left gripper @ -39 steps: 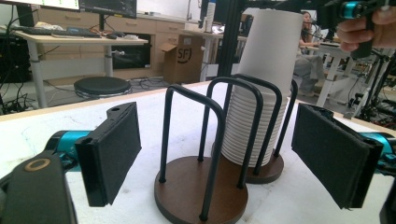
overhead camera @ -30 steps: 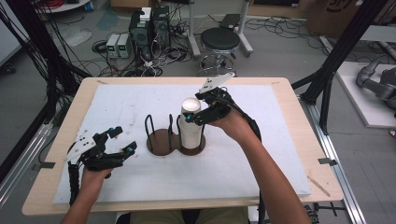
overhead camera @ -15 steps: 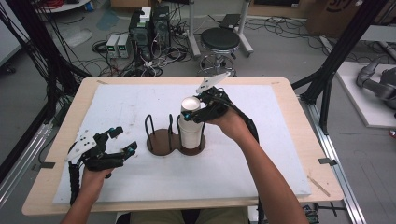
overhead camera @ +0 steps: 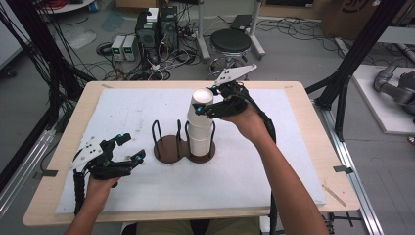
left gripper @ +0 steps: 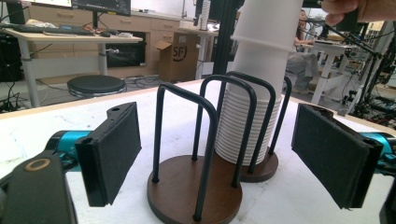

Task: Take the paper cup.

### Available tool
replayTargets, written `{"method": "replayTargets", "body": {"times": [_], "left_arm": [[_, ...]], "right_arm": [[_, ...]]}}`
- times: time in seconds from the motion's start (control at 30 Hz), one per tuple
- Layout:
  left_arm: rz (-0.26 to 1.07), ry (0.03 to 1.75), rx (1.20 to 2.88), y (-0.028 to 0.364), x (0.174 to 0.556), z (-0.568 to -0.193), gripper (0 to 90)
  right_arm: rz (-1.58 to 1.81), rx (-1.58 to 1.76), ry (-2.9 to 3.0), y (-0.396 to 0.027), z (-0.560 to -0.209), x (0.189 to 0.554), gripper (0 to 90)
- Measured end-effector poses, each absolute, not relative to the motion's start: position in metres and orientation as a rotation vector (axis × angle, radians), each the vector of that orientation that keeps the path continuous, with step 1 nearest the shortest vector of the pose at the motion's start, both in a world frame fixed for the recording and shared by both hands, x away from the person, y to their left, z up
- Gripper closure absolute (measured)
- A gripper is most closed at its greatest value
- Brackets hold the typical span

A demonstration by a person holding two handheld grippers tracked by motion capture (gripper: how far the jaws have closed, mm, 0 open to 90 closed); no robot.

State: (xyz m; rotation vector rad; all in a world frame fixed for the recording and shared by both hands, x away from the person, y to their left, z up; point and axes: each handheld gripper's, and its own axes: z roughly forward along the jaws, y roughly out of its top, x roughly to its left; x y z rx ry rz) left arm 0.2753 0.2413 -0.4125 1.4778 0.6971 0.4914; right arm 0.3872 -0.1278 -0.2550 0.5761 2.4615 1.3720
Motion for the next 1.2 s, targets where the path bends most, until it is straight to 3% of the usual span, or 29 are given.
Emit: {"method": "replayTargets", "body": {"times": [0.7,0.93,1.2], "left_arm": [[0.451,0.667,1.479,0.231,0.274,-0.413,15.5],[0.448,0.636,1.479,0.227,0.272,-0.413,15.6],[0.464,0.563,1.518,0.215,0.267,-0.411,18.2]], "right_arm": [[1.466,0.591,2.296,-0.194,-0.217,0.353,33.6],[1.422,0.619,2.305,-0.215,-0.228,0.34,33.6],[1.419,0.665,2.318,-0.234,-0.264,0.319,33.6]]}}
